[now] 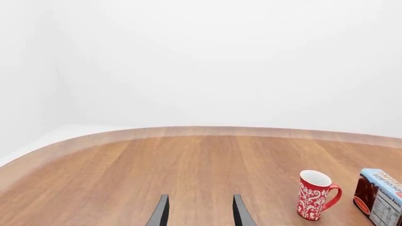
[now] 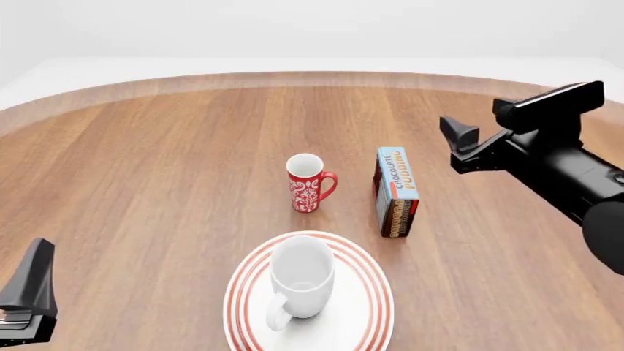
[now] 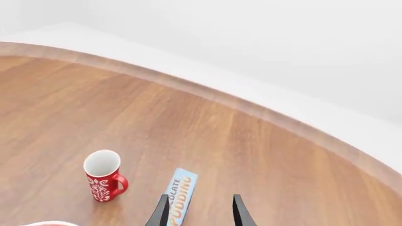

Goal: Pick up the white mug and put it on the plate, and put the chocolate pudding to the right of the plate.

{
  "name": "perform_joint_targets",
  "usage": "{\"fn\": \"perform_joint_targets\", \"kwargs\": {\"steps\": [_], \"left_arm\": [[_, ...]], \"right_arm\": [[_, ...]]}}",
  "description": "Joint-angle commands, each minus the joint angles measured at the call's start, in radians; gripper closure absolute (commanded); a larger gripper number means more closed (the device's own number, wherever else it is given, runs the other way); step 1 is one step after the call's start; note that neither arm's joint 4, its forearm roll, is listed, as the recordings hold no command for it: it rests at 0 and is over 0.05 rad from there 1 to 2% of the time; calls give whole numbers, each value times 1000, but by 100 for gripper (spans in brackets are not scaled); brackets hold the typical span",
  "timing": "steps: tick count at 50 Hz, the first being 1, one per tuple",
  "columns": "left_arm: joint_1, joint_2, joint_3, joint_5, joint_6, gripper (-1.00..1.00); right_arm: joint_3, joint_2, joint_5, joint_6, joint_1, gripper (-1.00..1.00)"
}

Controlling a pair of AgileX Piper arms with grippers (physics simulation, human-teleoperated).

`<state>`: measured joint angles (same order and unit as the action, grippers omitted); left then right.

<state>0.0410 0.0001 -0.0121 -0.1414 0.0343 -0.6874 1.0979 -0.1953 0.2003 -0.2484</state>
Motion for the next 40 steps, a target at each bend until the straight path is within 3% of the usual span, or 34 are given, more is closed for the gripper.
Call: {"fn": "perform_joint_targets", "kwargs": {"steps": [1, 26, 40], "left_arm": [[1, 0, 0, -1, 3, -100], [-3, 0, -1, -2, 8, -100], [-3, 0, -1, -2, 12, -100]], "right_arm": [[-64, 69, 27, -31, -10, -100], [-146, 133, 96, -117, -20, -100], [-185, 192, 92, -137, -40, -100]]}}
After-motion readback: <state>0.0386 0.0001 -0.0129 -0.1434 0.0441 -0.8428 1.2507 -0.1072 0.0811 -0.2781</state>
